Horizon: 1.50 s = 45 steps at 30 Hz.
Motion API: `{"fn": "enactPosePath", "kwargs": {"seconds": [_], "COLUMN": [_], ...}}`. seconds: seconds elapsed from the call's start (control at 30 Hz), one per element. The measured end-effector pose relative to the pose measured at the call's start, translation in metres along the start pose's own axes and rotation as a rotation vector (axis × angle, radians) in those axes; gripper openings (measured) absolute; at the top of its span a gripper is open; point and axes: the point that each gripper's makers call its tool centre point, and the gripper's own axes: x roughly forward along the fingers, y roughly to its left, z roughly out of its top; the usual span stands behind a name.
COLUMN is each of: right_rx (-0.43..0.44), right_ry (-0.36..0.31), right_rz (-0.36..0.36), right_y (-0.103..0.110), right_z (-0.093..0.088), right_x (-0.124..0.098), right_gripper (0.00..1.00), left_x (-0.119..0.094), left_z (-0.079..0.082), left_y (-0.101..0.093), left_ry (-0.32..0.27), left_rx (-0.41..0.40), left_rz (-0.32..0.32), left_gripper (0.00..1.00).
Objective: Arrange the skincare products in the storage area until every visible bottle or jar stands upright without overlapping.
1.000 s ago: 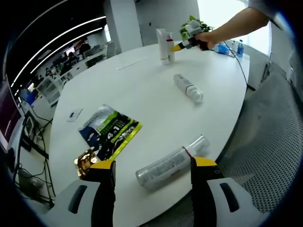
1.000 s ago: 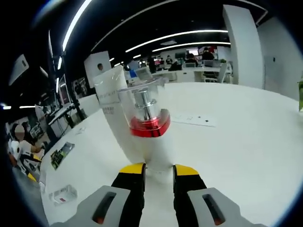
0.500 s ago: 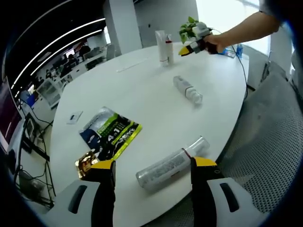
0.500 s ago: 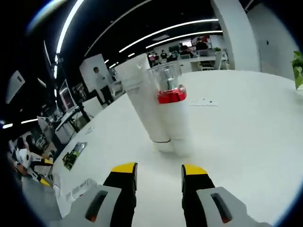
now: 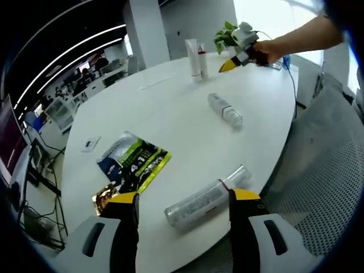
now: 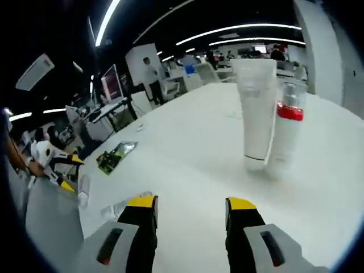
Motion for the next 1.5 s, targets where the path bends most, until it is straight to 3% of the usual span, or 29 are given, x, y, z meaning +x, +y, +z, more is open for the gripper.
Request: {"fn": "enactPosePath", "kwargs": {"seconds": [0.2, 0.33, 0.57, 0.77, 1.07, 1.2, 1.27, 1.5], "right_rx": [-0.397, -0.663, -0.97, -1.326, -1.52, -1.541, -1.556, -1.555], "right_ry": [0.207, 0.359, 0.491, 0.675, 0.808, 0.831, 0.866, 0.87], "right_rz": [0.165, 0.227, 0.317, 0.42, 0.546, 0.55, 0.592, 0.599], "right_y": [0.05, 0.064, 0.081, 0.087, 0.091, 0.09, 0.09, 0.091], "right_z": [-0.01, -0.02, -0.028, -0.052, -0.078, -0.083, -0.088, -0.09], "right_x": [0.021, 0.029, 0.047, 0.054, 0.052, 0.053, 0.049, 0.045], "right_gripper": [0.59, 0.6, 0.58, 0.58, 0.49, 0.46, 0.41, 0.31], "left_x": [-0.001, -0.002, -0.003, -0.004, -0.005, -0.005, -0.006, -0.009], "left_z": [0.002, 0.004, 0.004, 0.006, 0.006, 0.007, 0.008, 0.012], "left_y": [0.003, 0.003, 0.005, 0.007, 0.008, 0.008, 0.007, 0.006], "left_ry": [-0.013, -0.025, -0.027, -0.036, -0.039, -0.043, -0.047, -0.07], "left_rx": [-0.001, 0.003, 0.003, 0.001, 0.005, 0.004, 0.004, 0.026], "left_rz": [0.012, 0.015, 0.022, 0.035, 0.037, 0.039, 0.038, 0.037], "left_gripper": [0.59, 0.59, 0.58, 0.58, 0.58, 0.57, 0.58, 0.56]}}
